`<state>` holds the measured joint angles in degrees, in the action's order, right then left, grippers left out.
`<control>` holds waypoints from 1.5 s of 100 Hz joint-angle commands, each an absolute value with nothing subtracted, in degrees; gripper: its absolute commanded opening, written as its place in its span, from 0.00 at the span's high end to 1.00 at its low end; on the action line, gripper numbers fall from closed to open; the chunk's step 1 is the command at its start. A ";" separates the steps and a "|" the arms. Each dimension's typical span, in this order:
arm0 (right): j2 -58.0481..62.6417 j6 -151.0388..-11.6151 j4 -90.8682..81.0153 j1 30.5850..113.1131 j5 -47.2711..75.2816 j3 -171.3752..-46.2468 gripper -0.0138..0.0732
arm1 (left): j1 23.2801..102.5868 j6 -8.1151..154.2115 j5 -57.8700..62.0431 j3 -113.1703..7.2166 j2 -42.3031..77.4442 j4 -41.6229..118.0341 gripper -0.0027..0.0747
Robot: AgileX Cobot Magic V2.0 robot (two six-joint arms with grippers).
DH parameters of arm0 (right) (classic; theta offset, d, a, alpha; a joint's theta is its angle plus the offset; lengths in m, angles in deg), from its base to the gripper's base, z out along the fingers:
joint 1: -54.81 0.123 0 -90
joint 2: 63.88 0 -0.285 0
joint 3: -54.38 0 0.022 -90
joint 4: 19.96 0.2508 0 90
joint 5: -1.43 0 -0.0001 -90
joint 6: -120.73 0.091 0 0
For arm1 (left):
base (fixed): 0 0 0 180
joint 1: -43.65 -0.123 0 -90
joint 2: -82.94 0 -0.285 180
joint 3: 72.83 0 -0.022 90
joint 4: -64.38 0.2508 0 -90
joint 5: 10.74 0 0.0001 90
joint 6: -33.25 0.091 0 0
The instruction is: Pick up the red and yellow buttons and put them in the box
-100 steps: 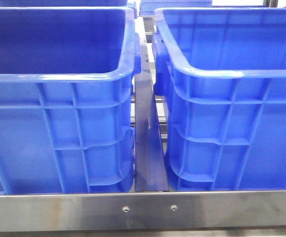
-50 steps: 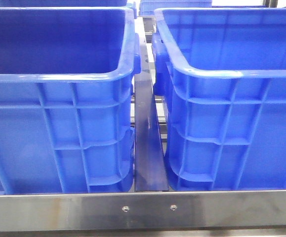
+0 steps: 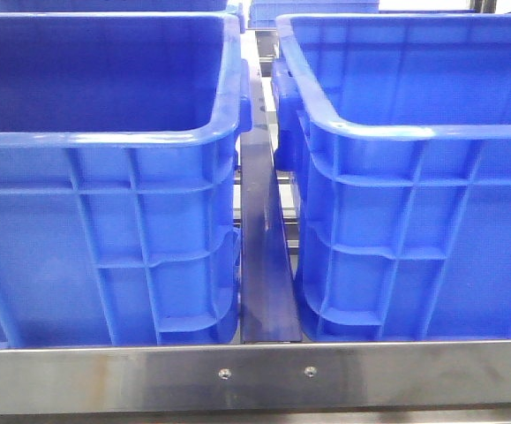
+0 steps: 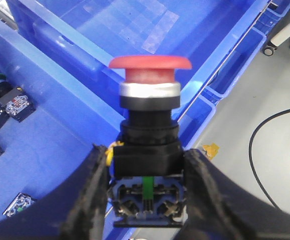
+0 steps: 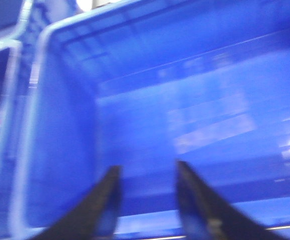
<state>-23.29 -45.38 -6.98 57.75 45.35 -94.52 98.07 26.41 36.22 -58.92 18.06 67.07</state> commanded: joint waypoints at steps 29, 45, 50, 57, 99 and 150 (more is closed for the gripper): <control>-18.37 -69.24 29.75 57.79 42.97 -96.46 0.31 | 98.49 26.31 32.36 -60.50 19.03 67.03 0.99; -11.55 -85.72 49.48 57.83 49.05 -96.46 0.31 | 98.49 26.31 32.36 -60.50 19.03 67.03 0.99; -9.20 -89.65 54.40 57.89 51.38 -96.46 0.31 | 98.49 26.31 32.36 -60.50 19.03 67.03 0.99; -5.81 -94.05 59.56 58.27 54.14 -96.51 0.31 | 98.49 26.31 32.36 -60.50 19.03 67.03 0.99; 6.27 -100.23 65.02 72.20 53.01 -101.24 0.31 | 98.49 26.31 32.36 -60.50 19.03 67.03 0.99; 16.49 -100.87 65.02 83.35 52.34 -109.88 0.31 | 98.49 26.31 32.36 -60.50 19.03 67.03 0.99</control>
<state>16.68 -99.91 61.31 82.20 51.74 -107.10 98.07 26.41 36.22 -58.92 18.06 67.07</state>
